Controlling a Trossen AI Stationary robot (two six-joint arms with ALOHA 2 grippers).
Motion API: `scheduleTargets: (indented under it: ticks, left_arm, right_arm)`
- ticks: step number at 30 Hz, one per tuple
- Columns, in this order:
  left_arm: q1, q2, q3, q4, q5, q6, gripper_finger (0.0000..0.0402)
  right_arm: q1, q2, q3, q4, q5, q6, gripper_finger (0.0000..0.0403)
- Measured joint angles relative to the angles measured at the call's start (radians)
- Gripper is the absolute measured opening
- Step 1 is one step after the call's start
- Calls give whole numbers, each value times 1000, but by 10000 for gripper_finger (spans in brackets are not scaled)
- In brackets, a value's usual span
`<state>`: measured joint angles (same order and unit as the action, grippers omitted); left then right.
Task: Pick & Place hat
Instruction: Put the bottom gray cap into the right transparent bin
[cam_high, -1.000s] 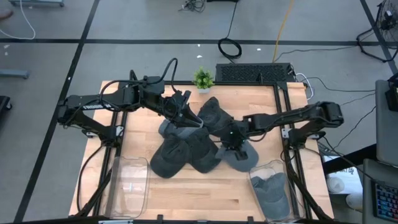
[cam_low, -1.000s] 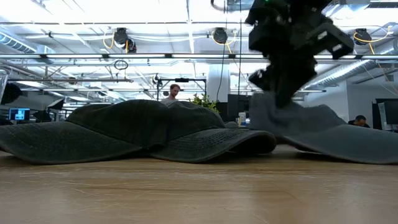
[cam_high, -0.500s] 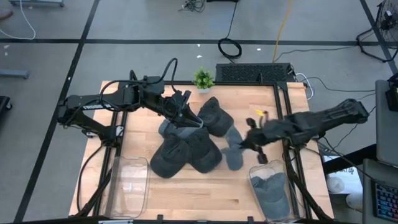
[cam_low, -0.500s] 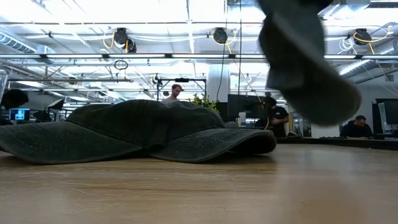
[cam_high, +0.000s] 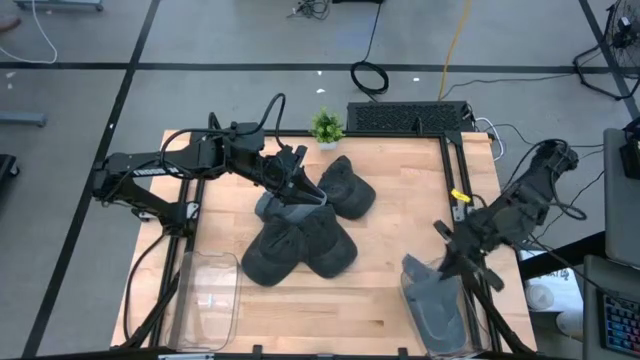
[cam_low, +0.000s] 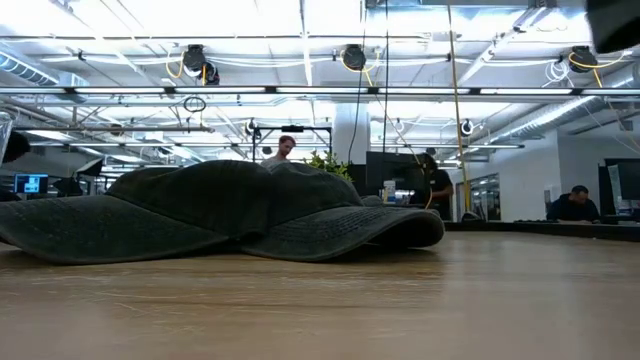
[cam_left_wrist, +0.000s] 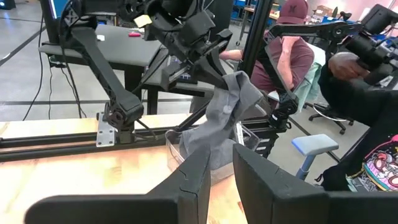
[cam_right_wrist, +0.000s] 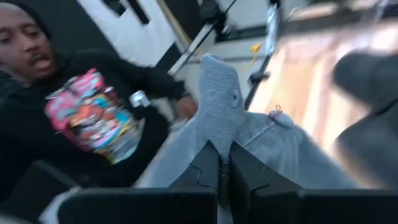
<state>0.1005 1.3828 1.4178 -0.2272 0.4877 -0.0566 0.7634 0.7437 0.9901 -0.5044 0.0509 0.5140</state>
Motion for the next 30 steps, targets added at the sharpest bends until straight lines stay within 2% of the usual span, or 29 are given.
scheduleTargets:
  ticks: [5,13,19,22,26,30]
  left_arm:
    - [0,0,0,0,0,0,76]
    - [0,0,0,0,0,0,76]
    - [0,0,0,0,0,0,76]
    - [0,0,0,0,0,0,76]
    - [0,0,0,0,0,0,76]
    - [0,0,0,0,0,0,76]
  right_arm:
    - [115,16,3,-51,1,189,0]
    - [255,101,118,-196,110,416,0]
    - [306,187,224,-466,159,801,0]
    - [308,246,229,-471,129,896,0]
    - [305,350,228,-476,51,951,0]
    - [305,431,228,-468,27,960,0]
